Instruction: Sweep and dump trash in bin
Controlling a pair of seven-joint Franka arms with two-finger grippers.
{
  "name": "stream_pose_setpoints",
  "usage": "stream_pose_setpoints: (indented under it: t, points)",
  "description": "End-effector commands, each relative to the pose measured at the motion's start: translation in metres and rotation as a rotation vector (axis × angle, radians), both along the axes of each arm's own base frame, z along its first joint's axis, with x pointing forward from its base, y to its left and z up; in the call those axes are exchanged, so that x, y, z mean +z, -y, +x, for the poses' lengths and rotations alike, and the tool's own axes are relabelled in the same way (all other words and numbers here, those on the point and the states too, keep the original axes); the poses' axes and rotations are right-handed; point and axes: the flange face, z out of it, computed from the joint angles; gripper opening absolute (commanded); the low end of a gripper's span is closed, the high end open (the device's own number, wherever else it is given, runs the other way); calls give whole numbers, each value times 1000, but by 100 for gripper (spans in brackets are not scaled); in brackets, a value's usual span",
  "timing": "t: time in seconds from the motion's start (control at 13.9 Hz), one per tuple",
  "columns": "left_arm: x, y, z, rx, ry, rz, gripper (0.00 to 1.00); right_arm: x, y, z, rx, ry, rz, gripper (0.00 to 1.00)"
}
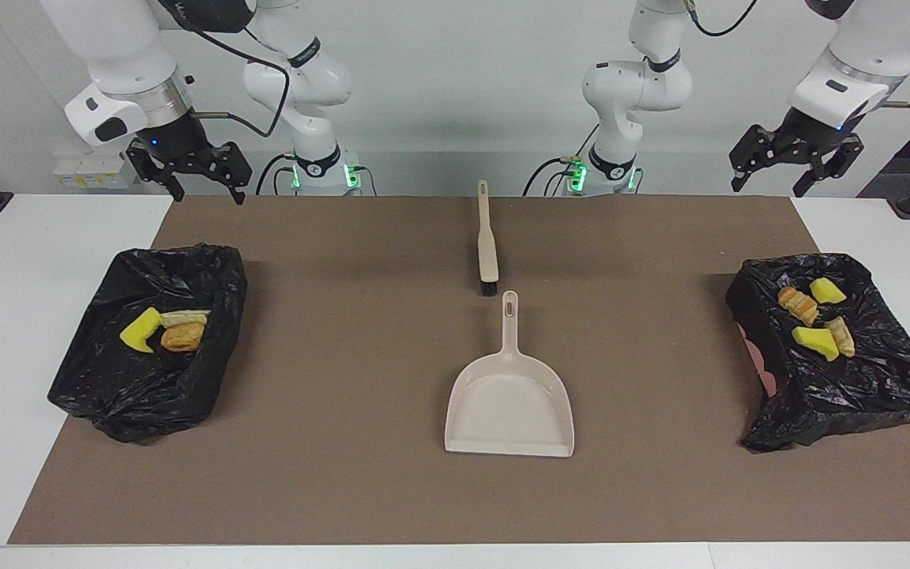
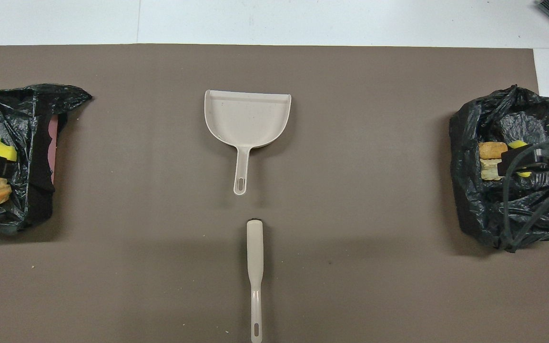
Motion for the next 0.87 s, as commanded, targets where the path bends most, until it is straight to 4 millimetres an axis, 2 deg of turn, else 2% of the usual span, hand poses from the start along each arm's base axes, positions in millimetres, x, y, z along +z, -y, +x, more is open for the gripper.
stream_pose_setpoints:
  t: [0.0, 0.36, 0.79]
  points:
    - [4, 0, 13, -3, -35, -11, 100, 2, -1, -1, -19, 16, 1, 100]
    - [7, -10, 6, 11, -21, -15, 100, 2, -1, -1, -19, 16, 1, 100]
    - [7, -2, 4, 0, -20, -8, 100, 2, -1, -1, -19, 16, 1, 100]
